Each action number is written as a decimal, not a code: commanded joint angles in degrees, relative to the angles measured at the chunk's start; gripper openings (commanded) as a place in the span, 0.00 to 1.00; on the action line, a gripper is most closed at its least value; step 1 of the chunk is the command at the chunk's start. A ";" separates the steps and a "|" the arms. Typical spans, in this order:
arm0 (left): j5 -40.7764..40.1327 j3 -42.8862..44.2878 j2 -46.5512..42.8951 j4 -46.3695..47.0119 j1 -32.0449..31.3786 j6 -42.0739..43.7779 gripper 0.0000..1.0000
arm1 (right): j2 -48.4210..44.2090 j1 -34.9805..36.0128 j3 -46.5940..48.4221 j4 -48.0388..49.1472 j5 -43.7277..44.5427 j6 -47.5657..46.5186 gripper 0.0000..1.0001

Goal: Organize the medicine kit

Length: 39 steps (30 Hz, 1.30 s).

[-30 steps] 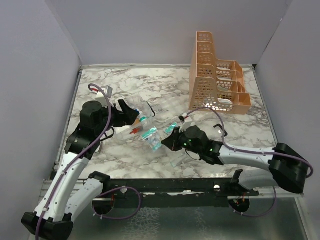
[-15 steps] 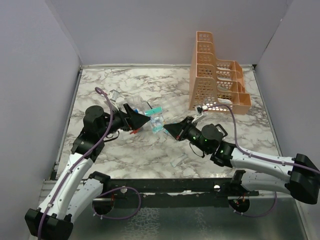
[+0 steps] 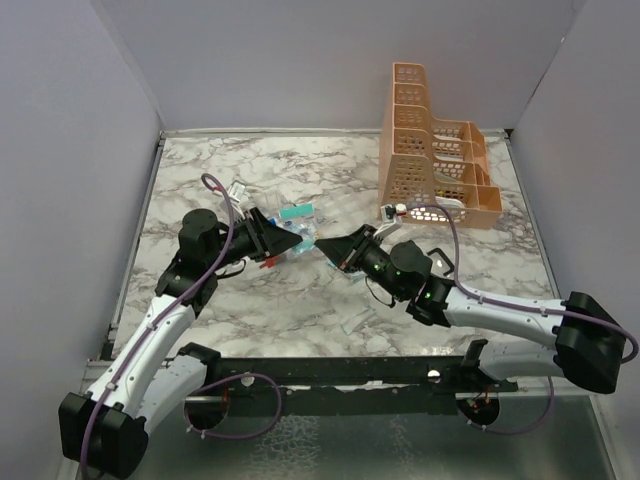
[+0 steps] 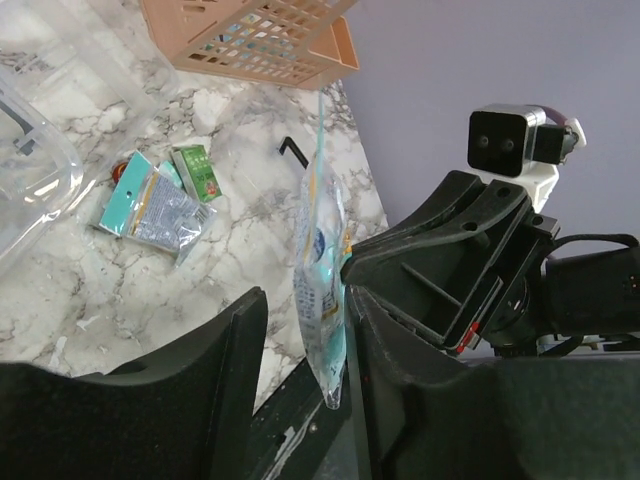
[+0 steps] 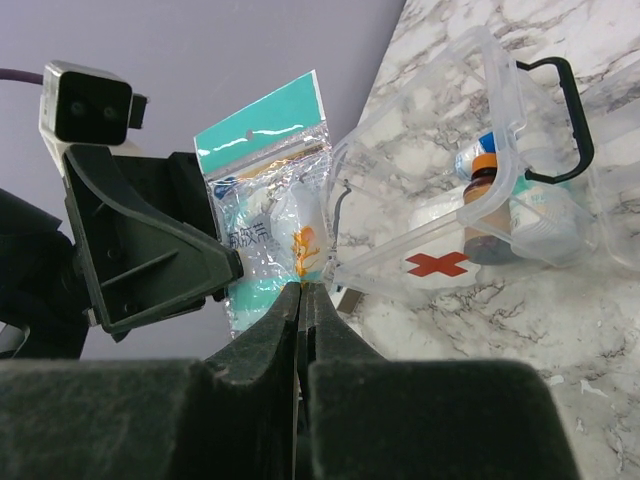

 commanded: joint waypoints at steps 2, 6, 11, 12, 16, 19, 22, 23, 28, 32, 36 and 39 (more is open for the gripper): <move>0.70 -0.75 0.76 4.34 -0.05 -1.13 0.31 | 1.84 0.36 0.77 3.55 -2.52 1.14 0.01; 0.00 -1.52 1.31 5.40 -0.12 -1.13 0.11 | 2.38 0.38 0.45 3.38 -2.91 0.91 0.01; -3.39 0.28 1.24 1.28 -0.07 2.81 0.00 | 2.41 0.38 -0.22 0.77 -1.07 0.30 0.01; -4.01 0.89 1.32 0.42 -0.08 3.60 0.00 | 2.38 0.38 -0.25 -0.52 -0.25 0.23 0.04; -7.47 3.89 1.70 -4.29 0.03 7.09 0.00 | 2.47 0.36 0.75 -8.87 4.24 0.95 0.22; -11.37 6.42 2.22 -8.95 0.00 10.16 0.00 | 2.63 0.37 2.85 -16.99 7.61 2.38 0.27; -16.22 8.85 3.22 -14.18 0.01 13.34 0.00 | 2.17 0.34 3.92 -20.75 8.82 2.13 0.30; -18.02 9.70 3.67 -16.07 -0.04 14.51 0.00 | 1.87 0.38 3.80 -20.68 8.77 1.79 0.31; -29.04 14.98 6.57 -27.05 0.12 20.13 0.00 | 0.40 0.37 2.72 -19.72 8.09 0.57 0.32; -36.68 18.85 9.60 -33.22 0.66 23.65 0.00 | -0.04 0.36 2.27 -20.00 7.83 0.40 0.33; -37.70 20.20 14.15 -36.20 1.91 23.89 0.00 | 0.09 0.34 2.28 -20.09 7.62 0.40 0.33; -37.62 19.43 17.11 -36.99 3.34 24.00 0.00 | -0.17 0.33 2.22 -20.54 7.53 0.49 0.33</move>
